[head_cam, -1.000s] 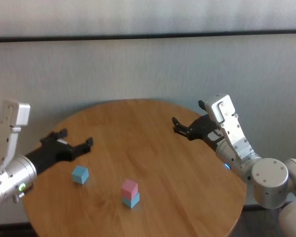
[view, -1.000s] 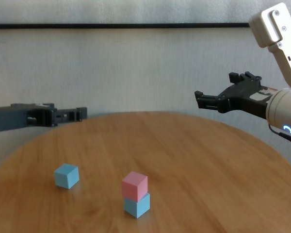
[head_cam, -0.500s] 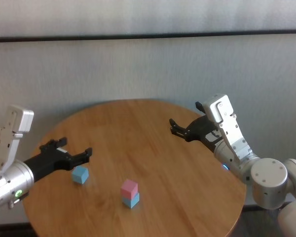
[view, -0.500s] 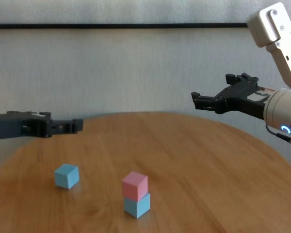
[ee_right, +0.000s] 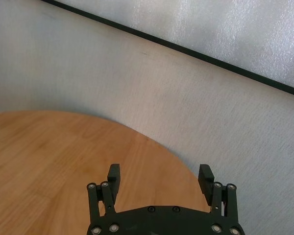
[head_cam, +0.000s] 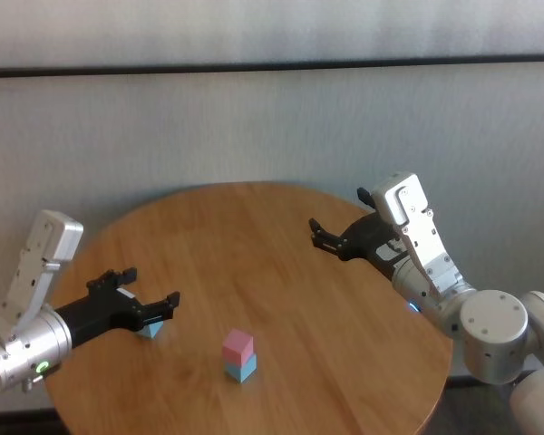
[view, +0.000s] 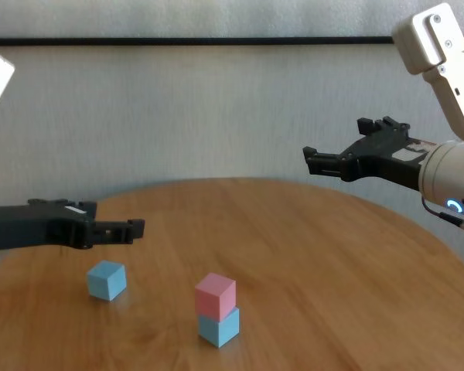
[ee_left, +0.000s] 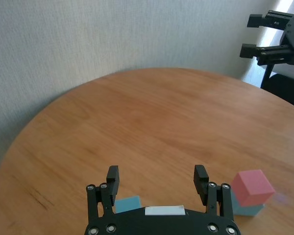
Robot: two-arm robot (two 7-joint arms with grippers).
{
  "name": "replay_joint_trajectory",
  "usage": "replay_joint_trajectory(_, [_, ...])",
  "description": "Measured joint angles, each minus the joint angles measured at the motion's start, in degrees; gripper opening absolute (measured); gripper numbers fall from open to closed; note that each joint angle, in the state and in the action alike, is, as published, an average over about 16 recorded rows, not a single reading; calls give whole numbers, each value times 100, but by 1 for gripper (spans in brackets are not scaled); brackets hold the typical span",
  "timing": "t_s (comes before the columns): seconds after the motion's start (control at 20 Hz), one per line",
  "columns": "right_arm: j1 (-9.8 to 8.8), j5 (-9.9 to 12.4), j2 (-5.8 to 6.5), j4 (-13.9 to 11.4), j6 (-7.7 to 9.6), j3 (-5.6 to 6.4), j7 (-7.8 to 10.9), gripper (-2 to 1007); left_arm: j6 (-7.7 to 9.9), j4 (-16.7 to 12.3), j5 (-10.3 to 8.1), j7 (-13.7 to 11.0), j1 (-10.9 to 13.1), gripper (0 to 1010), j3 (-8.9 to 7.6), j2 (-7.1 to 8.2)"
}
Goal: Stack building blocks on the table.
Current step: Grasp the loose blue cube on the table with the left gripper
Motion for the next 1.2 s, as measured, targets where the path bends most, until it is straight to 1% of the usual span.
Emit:
replay_joint_trajectory(0.2, [-2,7,0,-6,7,-2,7,1005,-124,240,104,-114,-81,999,40,-55])
replay_joint_trajectory(0.45, [-3,12,0,-10,13,-4,13,1005,-203,522,159,-154,-152,999,11,-141])
replay_joint_trajectory(0.6, [-4,15,0,-12,15,-6,15,1005,-203,677,164,-139,-177,999,-33,-204])
replay_joint_trajectory(0.95, [-6,20,0,-15,18,-8,19,1005,-146,979,144,-120,-238,999,-128,-355])
replay_joint_trajectory(1.2, [-7,22,0,-17,21,-9,20,1005,-94,1147,149,-123,-291,999,-148,-444])
